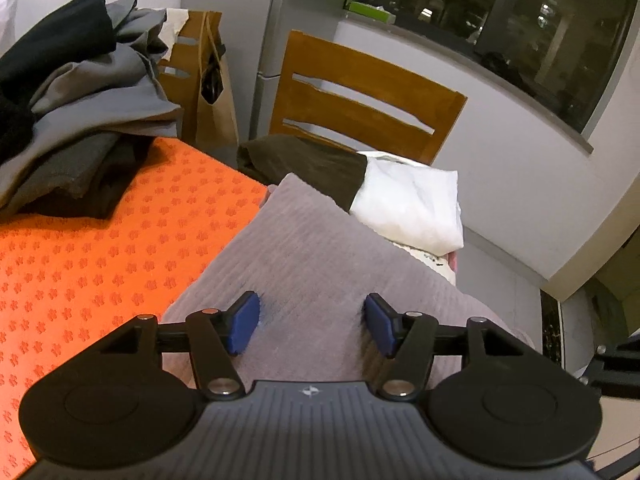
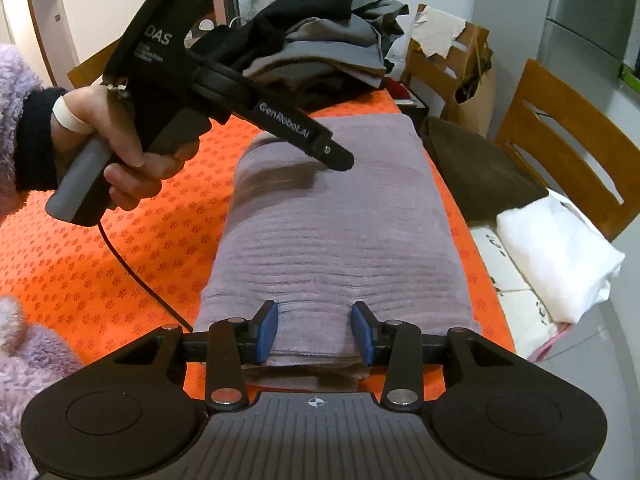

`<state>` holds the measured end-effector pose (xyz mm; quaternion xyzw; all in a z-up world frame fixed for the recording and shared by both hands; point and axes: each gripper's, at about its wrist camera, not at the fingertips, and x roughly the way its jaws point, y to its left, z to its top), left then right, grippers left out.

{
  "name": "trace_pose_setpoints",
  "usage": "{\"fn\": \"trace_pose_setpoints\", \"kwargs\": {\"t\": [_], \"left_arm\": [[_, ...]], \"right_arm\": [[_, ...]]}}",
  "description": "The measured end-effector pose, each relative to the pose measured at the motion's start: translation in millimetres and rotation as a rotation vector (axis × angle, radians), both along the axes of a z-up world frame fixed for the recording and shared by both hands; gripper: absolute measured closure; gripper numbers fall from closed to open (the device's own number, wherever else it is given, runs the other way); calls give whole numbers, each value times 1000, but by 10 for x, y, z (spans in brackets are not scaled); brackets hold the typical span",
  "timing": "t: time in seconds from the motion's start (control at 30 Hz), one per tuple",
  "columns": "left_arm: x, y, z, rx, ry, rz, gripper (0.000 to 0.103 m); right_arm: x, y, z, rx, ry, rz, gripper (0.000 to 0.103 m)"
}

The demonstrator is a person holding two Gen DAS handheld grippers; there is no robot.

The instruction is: Fold clothes

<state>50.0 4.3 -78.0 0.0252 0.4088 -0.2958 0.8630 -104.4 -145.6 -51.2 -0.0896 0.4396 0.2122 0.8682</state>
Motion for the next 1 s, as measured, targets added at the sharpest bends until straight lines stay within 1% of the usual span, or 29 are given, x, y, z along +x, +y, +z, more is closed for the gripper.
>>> {"fn": "trace_pose_setpoints", "kwargs": {"t": [0.07, 0.2, 0.33, 0.37, 0.43, 0.5, 0.63, 0.73, 0.8, 0.87, 0.9, 0.93, 1.0], "left_arm": [[-30, 46, 103, -8, -7, -14, 38], [-202, 132, 304, 6, -48, -40, 38], [-418, 238, 452, 16, -79, -50, 38], [-462, 257, 429, 17, -67, -46, 39], [-516, 265, 333, 25, -34, -34, 46], [-535, 257, 236, 24, -7, -11, 49], [-529, 221, 46, 9, 34, 45, 49], [-549, 169, -31, 15, 14, 79, 48], [-569, 177, -26, -5, 8, 112, 48], [-614, 257, 26, -51, 13, 159, 47], [-636, 296, 52, -74, 15, 182, 45], [-664, 342, 75, -95, 14, 205, 39], [-760, 478, 93, -113, -10, 241, 33]], "right_arm": [[25, -2, 129, 8, 1, 4, 59], [144, -23, 344, 43, -14, -7, 59], [332, -5, 386, 46, -35, -8, 59], [384, 17, 366, 37, -38, -3, 59], [479, 58, 304, 15, -32, 8, 60], [563, 97, 232, -7, -18, 22, 60], [624, 145, 77, -37, 15, 68, 59], [632, 123, -39, -32, 17, 81, 59], [655, 99, -41, -22, 24, 84, 59], [695, 72, 17, -6, 41, 99, 59], [718, 57, 50, 5, 50, 106, 58], [740, 36, 94, 16, 55, 113, 57], [782, -30, 208, 33, 48, 127, 53]]}}
